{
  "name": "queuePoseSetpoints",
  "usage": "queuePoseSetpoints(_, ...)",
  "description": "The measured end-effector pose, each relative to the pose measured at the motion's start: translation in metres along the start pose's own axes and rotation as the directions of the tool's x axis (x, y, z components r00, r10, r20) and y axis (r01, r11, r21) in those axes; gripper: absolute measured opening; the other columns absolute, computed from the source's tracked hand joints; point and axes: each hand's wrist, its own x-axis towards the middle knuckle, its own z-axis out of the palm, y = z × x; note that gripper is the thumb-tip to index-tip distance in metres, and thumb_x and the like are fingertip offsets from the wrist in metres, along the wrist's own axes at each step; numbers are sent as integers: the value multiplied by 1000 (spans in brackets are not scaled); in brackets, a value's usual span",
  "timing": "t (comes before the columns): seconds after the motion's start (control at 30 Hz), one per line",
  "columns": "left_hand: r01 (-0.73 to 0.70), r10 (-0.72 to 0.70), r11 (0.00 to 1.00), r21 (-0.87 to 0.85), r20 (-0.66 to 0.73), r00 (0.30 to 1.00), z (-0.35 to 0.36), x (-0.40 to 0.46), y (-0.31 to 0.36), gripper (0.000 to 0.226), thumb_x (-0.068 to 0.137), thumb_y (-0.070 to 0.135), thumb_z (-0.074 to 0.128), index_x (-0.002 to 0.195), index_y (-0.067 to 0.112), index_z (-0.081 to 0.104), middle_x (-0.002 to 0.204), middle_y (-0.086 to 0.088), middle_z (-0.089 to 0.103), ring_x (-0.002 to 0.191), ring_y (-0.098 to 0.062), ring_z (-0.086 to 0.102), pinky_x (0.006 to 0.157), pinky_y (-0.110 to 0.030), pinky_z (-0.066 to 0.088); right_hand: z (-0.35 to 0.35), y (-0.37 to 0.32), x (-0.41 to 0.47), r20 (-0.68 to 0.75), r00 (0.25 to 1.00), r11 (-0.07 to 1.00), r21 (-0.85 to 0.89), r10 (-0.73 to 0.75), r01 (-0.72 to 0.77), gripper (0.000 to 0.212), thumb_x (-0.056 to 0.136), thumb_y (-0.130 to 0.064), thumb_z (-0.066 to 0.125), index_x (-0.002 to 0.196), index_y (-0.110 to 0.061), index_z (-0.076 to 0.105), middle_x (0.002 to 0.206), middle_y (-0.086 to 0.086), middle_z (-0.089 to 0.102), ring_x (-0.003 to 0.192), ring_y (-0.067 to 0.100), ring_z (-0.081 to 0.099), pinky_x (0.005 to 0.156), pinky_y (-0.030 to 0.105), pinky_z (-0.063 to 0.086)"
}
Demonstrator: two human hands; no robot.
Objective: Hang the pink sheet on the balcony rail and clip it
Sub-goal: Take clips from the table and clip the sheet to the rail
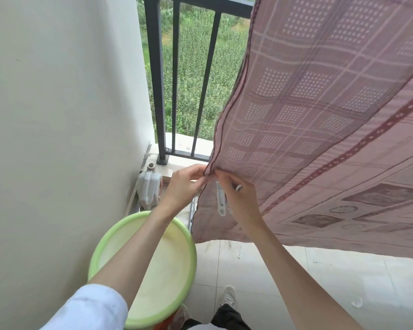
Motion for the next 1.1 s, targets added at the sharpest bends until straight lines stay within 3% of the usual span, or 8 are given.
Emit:
queuePoseSetpoints(0.13, -92, 111, 980, 178, -100, 989, 11, -1, 6, 14, 81, 0, 65, 91, 5, 73, 86, -3, 71, 79, 0, 60, 77, -8, 47, -7, 9, -2, -48, 994, 992, 86, 101, -97, 38, 90, -29, 56, 84, 7, 64, 46, 8, 41, 44, 7, 31, 48, 17, 28)
queuePoseSetpoints(0.27, 6, 14, 987, 161, -126, 992, 10, -1, 5, 13, 84, 1, 59, 89, 6, 71, 82, -3, 71, 77, -7, 64, 79, -30, 52, -10, 12, -5, 57, 953, 901, 311, 299, -302, 72, 71, -56, 68, 90, 12, 58, 62, 13, 44, 59, 22, 41, 53, 26, 33)
queuePoseSetpoints(0.43, 54, -46, 984, 170, -49, 998, 17, 0, 23, 20, 88, 6, 55, 100, 22, 62, 82, -2, 65, 84, -22, 64, 82, -32, 53, -20, 24, -12, 398, 831, 582, 593, 388, -556, 14, 89, -15, 56, 97, -5, 62, 98, 11, 66, 73, 14, 65, 51, 20, 50)
queuePoseSetpoints(0.6, 89, -62, 962, 259, -111, 992, 20, -3, 33, 21, 88, 29, 60, 80, 44, 48, 80, 1, 68, 76, -9, 65, 71, -19, 47, -24, 32, -13, 554, 755, 412, 633, 350, -656, 22, 90, -16, 54, 108, -8, 62, 96, 17, 66, 90, 29, 65, 70, 38, 57)
queuePoseSetpoints(0.67, 86, -52, 957, 277, -126, 991, 18, -3, 33, 26, 88, 22, 60, 77, 42, 48, 73, 4, 66, 69, -5, 63, 68, -18, 46, -27, 34, -11, 593, 728, 401, 609, 344, -685, 24, 91, -19, 52, 113, -14, 61, 97, 19, 68, 91, 33, 66, 75, 40, 56)
queuePoseSetpoints(0.77, 114, -75, 942, 315, -133, 988, 16, 0, 36, 10, 86, 26, 58, 77, 28, 56, 69, -2, 66, 71, -17, 64, 71, -29, 49, -32, 35, -9, 631, 691, 434, 544, 354, -719, 19, 92, -20, 51, 106, -14, 62, 92, 16, 71, 75, 23, 70, 61, 27, 55)
queuePoseSetpoints(0.93, 63, -9, 910, 409, -133, 991, 16, 3, 48, 16, 89, 12, 56, 81, -1, 56, 70, -5, 62, 75, -17, 63, 72, -28, 48, -29, 34, -3, 633, 709, 667, 387, 310, -637, 3, 86, -10, 59, 85, -7, 59, 102, 20, 60, 69, 15, 60, 59, 22, 46)
queuePoseSetpoints(1.1, 34, 17, 926, 376, -131, 991, 18, 6, 55, 13, 85, 0, 53, 97, -4, 55, 74, -4, 60, 76, -24, 60, 75, -18, 49, -31, 35, -4, 595, 754, 617, 491, 277, -615, 16, 76, -9, 63, 90, -3, 59, 90, 15, 67, 62, 12, 66, 53, 19, 45)
